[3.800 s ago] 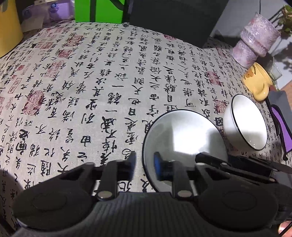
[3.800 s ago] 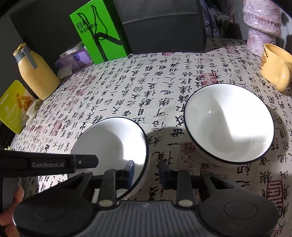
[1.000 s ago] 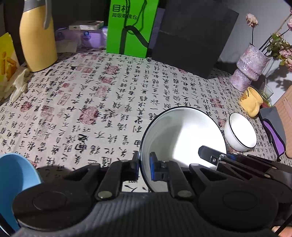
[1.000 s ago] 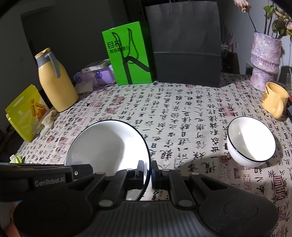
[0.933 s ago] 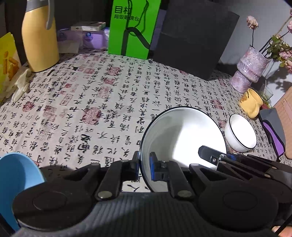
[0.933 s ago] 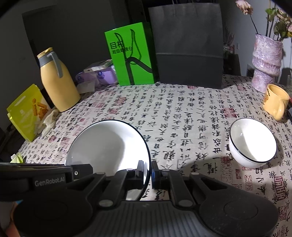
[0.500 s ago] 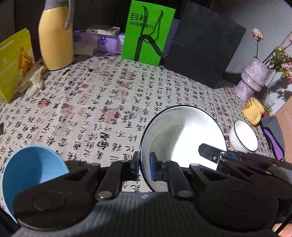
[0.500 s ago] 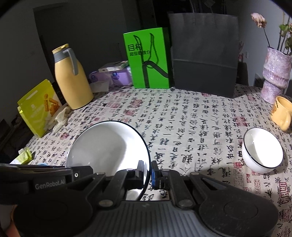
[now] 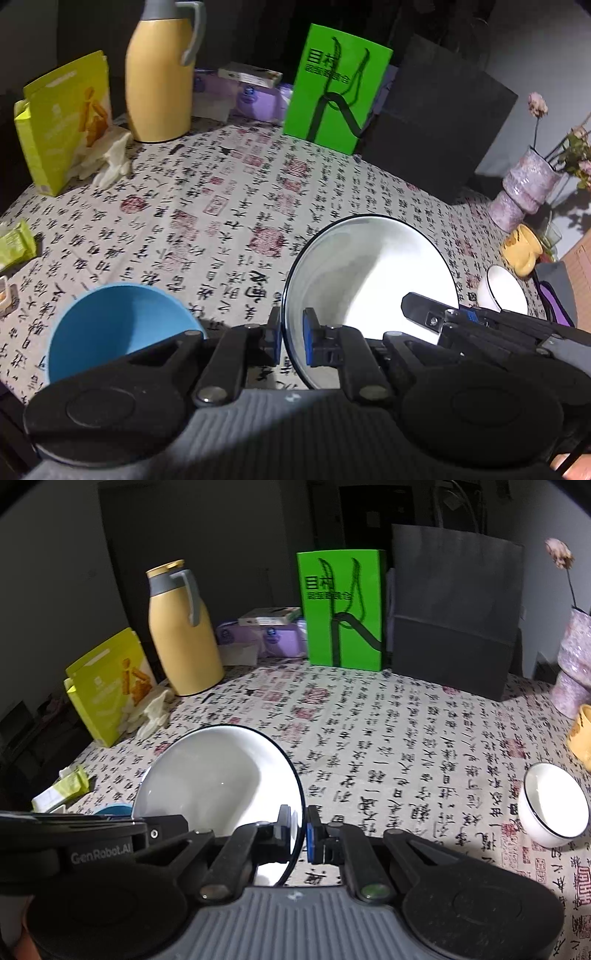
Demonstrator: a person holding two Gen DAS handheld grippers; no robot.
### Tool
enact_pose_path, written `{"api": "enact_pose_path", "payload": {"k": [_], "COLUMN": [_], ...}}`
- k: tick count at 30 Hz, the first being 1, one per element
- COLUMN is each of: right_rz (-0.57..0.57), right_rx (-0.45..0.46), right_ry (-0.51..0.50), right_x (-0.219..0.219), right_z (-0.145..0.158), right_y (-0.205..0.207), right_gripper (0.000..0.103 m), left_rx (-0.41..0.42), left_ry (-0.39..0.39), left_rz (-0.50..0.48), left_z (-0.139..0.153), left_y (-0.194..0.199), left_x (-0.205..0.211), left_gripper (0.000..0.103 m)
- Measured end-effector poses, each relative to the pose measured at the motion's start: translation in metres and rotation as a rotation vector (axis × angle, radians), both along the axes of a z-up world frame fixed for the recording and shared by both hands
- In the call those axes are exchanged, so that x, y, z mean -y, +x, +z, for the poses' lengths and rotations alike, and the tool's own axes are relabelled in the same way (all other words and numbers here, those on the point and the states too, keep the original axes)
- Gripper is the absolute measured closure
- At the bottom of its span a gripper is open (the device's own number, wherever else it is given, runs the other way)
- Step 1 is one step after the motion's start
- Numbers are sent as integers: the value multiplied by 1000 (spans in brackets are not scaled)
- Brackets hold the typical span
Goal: Organize plates and bowls
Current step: 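Carry the white bowl toward the blue bowl with both grippers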
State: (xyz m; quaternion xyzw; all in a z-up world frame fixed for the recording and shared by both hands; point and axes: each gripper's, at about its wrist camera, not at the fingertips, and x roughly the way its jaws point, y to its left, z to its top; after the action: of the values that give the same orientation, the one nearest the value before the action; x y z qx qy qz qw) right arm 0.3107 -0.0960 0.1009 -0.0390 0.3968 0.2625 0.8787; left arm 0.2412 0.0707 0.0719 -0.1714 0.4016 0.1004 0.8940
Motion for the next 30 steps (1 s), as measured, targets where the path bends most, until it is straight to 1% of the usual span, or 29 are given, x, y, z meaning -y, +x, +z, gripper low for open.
{"api": "enact_pose_path", "payload": {"k": [12,22,30], "right_rz": [85,154,203], "right_rx": [6,-2,-26], "right_ry": [-7,-15,-22], "right_x": [-46,-82,-106], "right_z": [4,2,-4], "right_y": [-20,-36,-46], "right_gripper": [95,95,94], "left_rx": [16,22,5], "left_ry": [-4,-19,-21], "left_rz": [80,141,178], "left_z": [5,1,-7], "left_y": [-32,-59,-75], "left_x": [-43,-78,-99], "left_gripper": [92,92,92]}}
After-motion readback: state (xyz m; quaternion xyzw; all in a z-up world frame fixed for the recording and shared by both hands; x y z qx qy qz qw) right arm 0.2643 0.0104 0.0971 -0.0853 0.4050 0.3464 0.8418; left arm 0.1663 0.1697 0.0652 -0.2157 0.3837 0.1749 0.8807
